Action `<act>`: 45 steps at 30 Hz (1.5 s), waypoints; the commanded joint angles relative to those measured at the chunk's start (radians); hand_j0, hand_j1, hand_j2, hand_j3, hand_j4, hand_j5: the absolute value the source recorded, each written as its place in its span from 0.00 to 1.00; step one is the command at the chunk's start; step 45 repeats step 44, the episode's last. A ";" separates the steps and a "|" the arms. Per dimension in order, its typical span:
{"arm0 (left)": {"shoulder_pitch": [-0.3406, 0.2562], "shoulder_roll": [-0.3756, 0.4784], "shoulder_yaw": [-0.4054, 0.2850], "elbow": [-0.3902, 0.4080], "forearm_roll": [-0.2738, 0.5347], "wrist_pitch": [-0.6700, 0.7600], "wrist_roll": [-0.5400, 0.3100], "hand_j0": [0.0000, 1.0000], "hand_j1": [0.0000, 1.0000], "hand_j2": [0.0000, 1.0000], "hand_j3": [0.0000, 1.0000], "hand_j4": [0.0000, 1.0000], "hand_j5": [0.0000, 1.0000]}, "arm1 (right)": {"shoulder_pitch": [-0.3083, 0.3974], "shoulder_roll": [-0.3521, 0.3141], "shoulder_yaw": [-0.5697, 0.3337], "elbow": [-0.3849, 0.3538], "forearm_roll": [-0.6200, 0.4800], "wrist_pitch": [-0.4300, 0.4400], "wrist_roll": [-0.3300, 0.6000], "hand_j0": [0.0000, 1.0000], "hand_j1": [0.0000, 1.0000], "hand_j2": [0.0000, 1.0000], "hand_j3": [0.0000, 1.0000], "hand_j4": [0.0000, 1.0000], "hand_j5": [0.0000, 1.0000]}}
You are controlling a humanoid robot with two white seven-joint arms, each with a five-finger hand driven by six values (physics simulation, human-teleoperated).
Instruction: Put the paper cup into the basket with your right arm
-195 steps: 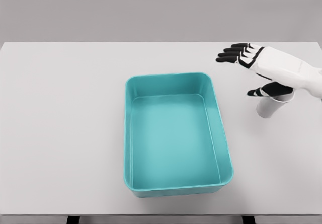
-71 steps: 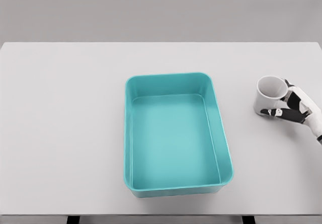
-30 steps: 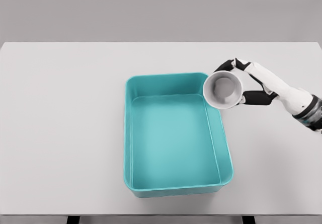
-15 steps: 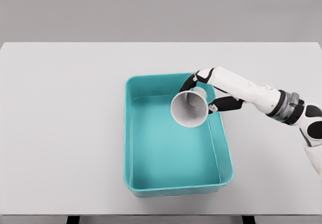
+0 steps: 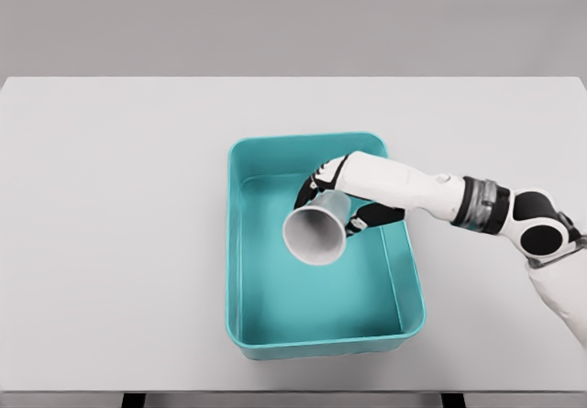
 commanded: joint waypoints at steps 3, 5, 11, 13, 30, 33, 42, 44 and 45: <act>0.000 0.000 0.000 0.001 0.000 0.000 0.000 1.00 1.00 1.00 1.00 1.00 1.00 | -0.002 0.003 0.021 0.000 0.044 0.012 0.000 0.78 0.78 0.78 0.78 0.78 0.78; 0.000 0.000 0.000 -0.001 0.000 -0.001 0.000 1.00 1.00 1.00 1.00 1.00 1.00 | -0.002 0.003 0.021 0.000 0.045 0.015 0.000 0.84 0.84 0.84 0.84 0.84 0.84; 0.000 0.000 0.000 0.001 0.000 0.000 0.000 1.00 1.00 1.00 1.00 1.00 1.00 | -0.003 0.000 0.016 -0.003 0.045 0.019 0.000 0.88 0.88 0.88 0.88 0.88 0.88; 0.000 0.000 0.000 -0.001 0.000 -0.001 0.000 1.00 1.00 1.00 1.00 1.00 1.00 | -0.008 -0.006 0.012 -0.005 0.045 0.019 0.000 0.89 0.89 0.89 0.89 0.89 0.89; 0.000 0.000 0.000 0.001 0.000 0.000 0.000 1.00 1.00 1.00 1.00 1.00 1.00 | 0.192 -0.099 -0.392 -0.002 -0.417 0.124 0.000 1.00 1.00 1.00 1.00 1.00 1.00; 0.000 0.000 0.000 0.001 0.000 0.000 0.000 1.00 1.00 1.00 1.00 1.00 1.00 | 0.198 -0.099 -0.404 0.006 -0.417 0.163 0.000 1.00 1.00 1.00 1.00 1.00 1.00; 0.000 0.000 -0.002 0.001 -0.001 0.000 0.000 1.00 1.00 1.00 1.00 1.00 1.00 | 0.187 -0.082 -0.433 0.142 -0.417 0.216 0.000 1.00 1.00 1.00 1.00 1.00 1.00; 0.000 0.000 -0.002 0.001 -0.004 0.000 0.000 1.00 1.00 1.00 1.00 1.00 1.00 | 0.187 -0.079 -0.433 0.168 -0.417 0.212 0.000 1.00 1.00 1.00 1.00 1.00 1.00; 0.000 0.000 -0.002 0.001 -0.004 0.000 0.000 1.00 1.00 1.00 1.00 1.00 1.00 | 0.187 -0.079 -0.433 0.168 -0.417 0.212 0.000 1.00 1.00 1.00 1.00 1.00 1.00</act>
